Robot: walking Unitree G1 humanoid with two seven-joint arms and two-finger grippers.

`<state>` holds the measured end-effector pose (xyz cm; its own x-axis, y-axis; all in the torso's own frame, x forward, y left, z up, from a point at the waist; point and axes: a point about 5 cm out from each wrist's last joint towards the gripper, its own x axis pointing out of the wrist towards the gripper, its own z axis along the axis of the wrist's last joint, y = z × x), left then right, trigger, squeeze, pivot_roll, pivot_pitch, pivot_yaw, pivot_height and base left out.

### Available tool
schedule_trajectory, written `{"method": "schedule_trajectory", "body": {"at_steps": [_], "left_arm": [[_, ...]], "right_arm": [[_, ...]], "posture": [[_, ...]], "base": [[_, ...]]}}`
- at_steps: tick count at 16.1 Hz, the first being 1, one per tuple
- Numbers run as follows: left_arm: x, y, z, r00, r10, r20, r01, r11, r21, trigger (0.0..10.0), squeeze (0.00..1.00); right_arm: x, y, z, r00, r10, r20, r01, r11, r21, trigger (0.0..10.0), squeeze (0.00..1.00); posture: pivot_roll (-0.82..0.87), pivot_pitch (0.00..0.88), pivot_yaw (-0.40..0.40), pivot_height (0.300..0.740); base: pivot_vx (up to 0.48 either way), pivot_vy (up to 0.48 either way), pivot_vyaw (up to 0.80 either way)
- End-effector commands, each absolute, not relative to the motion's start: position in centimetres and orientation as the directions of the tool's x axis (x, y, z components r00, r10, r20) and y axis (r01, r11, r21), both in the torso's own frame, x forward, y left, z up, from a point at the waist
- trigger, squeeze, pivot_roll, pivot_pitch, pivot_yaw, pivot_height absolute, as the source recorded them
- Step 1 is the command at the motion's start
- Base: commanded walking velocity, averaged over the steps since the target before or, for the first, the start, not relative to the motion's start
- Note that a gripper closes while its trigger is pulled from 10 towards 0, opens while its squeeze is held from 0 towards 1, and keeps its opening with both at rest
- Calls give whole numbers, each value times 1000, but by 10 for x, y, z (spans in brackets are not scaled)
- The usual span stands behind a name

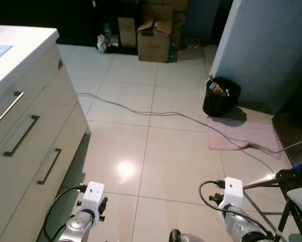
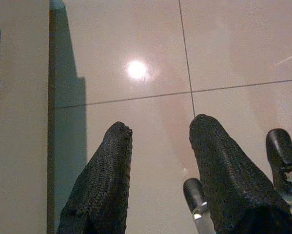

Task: Kitchen organization

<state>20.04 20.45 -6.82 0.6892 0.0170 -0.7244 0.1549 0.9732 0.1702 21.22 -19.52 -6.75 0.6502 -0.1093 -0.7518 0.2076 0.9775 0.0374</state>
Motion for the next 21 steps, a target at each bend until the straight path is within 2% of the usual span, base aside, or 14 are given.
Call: {"method": "schedule_trajectory", "body": {"at_steps": [1, 6, 18, 19, 21], "left_arm": [[191, 209, -73, 657, 30, -753, 142, 976, 163, 10000, 0], [189, 212, -74, 647, 52, -761, 116, 980, 165, 10000, 0], [189, 211, -75, 646, 52, -762, 113, 980, 162, 10000, 0], [188, 209, -75, 647, 47, -761, 117, 980, 159, 10000, 0], [188, 206, -76, 652, 34, -757, 126, 980, 153, 10000, 0]], "right_arm": [[199, -193, -75, 608, -89, -789, 213, 976, 54, 10000, 0], [178, -203, -85, 548, -113, -829, 284, 957, 58, 10000, 0], [178, -201, -85, 546, -103, -832, 282, 957, 67, 10000, 0], [177, -198, -86, 547, -88, -833, 276, 958, 79, 10000, 0], [173, -197, -88, 551, -83, -831, 277, 957, 88, 10000, 0]], "posture": [[68, 46, 18, 740], [60, 65, 21, 740], [56, 69, 23, 740], [75, 104, 26, 740], [71, 108, 22, 740]], "base": [[0, 0, 0], [0, 0, 0], [0, 0, 0], [0, 0, 0], [0, 0, 0]]}}
